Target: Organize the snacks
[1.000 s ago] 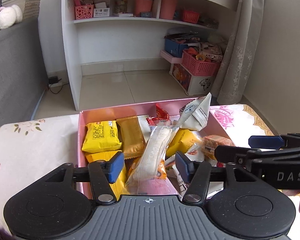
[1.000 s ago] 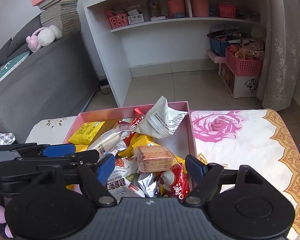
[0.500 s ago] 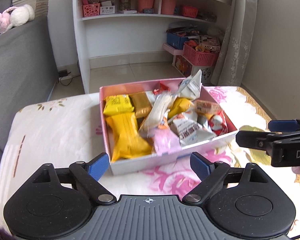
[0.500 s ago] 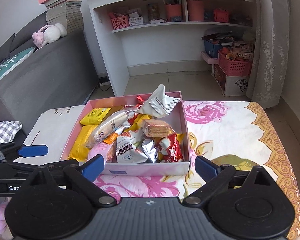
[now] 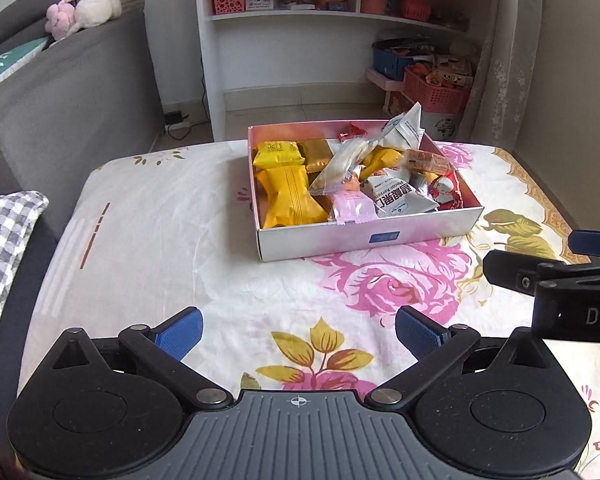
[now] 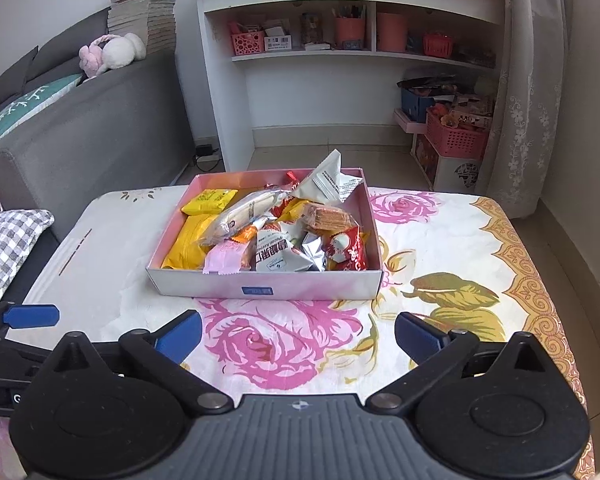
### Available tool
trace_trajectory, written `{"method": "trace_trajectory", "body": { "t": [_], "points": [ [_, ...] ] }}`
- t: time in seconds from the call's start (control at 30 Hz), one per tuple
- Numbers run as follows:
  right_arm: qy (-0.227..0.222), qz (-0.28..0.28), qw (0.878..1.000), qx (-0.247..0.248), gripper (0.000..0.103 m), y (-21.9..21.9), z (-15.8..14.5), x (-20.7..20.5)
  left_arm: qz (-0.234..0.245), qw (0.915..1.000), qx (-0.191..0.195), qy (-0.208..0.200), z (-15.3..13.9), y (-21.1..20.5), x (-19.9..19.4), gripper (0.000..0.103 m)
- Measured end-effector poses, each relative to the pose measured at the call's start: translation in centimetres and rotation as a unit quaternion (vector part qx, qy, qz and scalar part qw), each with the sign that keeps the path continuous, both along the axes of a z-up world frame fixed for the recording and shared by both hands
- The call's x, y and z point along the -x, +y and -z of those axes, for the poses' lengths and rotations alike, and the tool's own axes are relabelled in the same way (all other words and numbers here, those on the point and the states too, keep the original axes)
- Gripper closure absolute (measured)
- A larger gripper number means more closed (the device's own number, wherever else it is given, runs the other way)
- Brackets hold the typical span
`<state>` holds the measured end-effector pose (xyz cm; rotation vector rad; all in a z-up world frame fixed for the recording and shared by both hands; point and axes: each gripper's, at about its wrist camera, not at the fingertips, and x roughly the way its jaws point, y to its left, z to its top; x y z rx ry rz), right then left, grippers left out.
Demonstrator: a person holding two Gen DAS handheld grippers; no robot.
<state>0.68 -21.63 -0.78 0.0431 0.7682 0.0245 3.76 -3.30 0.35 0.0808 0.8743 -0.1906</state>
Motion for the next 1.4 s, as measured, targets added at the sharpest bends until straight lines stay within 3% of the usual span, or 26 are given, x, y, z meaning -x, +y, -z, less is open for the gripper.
{"method": "trace_trajectory", "body": {
  "t": [0.27, 0.4, 0.57, 1.4],
  "points": [
    [0.008, 0.027, 1.000, 0.008, 0.007, 0.4, 0.2, 1.0, -0.062, 0.9969, 0.033, 0.036, 0.8, 1.2, 0.3, 0.000],
    [0.008, 0.032, 0.999, 0.017, 0.007, 0.5, 0.6, 1.1, -0.082, 0.9960, 0.021, 0.030, 1.0, 1.6, 0.3, 0.000],
    [0.018, 0.037, 0.999, 0.013, 0.007, 0.4, 1.1, 0.8, -0.084, 0.9962, 0.005, 0.022, 0.8, 1.6, 0.4, 0.000],
    [0.025, 0.028, 0.999, 0.026, 0.007, 1.0, 1.6, 0.8, -0.078, 0.9969, 0.004, 0.012, 0.5, 1.2, 0.7, 0.000]
  ]
}}
